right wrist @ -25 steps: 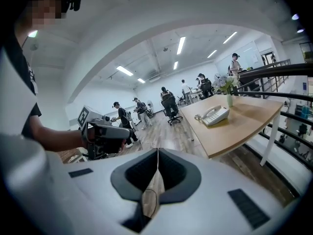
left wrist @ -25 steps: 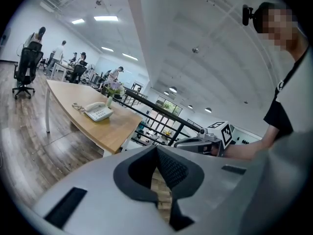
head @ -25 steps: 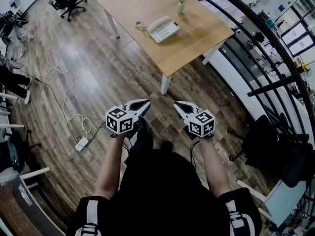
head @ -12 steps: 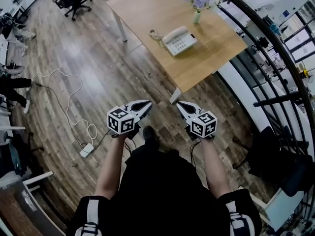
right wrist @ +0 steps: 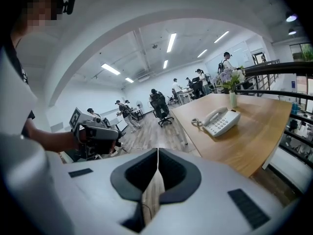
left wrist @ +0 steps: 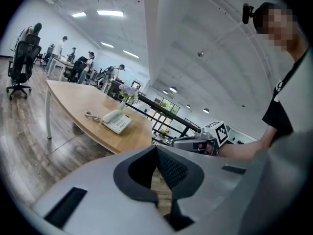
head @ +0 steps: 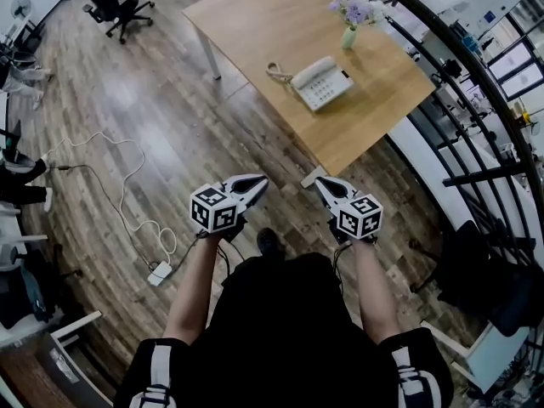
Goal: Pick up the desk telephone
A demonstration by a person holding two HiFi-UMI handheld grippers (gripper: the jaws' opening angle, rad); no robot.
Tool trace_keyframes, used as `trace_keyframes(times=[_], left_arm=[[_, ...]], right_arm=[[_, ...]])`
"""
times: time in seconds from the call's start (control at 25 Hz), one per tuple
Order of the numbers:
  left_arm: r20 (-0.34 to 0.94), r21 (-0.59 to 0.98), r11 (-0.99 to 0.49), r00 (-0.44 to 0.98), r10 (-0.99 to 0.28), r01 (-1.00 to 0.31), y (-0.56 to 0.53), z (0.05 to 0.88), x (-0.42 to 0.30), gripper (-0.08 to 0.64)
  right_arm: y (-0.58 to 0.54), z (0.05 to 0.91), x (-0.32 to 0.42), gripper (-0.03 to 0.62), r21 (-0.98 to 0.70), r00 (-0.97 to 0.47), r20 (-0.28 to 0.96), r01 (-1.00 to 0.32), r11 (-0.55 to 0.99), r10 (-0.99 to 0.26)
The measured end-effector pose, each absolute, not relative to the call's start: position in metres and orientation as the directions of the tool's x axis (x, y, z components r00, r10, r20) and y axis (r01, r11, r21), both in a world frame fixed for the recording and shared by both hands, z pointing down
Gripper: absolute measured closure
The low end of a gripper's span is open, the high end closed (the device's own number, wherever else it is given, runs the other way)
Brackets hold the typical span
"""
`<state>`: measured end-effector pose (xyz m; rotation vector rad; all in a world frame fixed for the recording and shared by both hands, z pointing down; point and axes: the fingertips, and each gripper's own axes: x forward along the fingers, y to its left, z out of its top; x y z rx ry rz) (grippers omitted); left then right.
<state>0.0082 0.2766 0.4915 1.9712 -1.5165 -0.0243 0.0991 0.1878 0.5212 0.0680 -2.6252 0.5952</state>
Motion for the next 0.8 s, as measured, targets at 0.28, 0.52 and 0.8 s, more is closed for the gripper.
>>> trace_keyframes(times=[0.28, 0.52, 0.8], left_arm=[[0.354, 0.506, -0.128, 0.341, -0.871, -0.853, 0.260, 0.490, -0.014, 0.538], [0.375, 0.504, -0.112, 0.334, -0.865, -0.857, 0.235, 0.494, -0.016, 0.538], [0.397, 0.484, -0.044, 0.265, -0.879, -0.874, 0.196, 0.487, -0.036, 0.538]], right_arm=[[0.172, 0.520, 0.084, 0.568, -0.389, -0.896, 0.443, -0.163, 0.907, 0.029], [0.140, 0.526, 0.078, 0.568, -0.395, -0.893, 0.448, -0.152, 0.906, 0.045], [0.086, 0.529, 0.061, 0.568, -0.419, -0.896, 0.437, -0.128, 0.899, 0.076]])
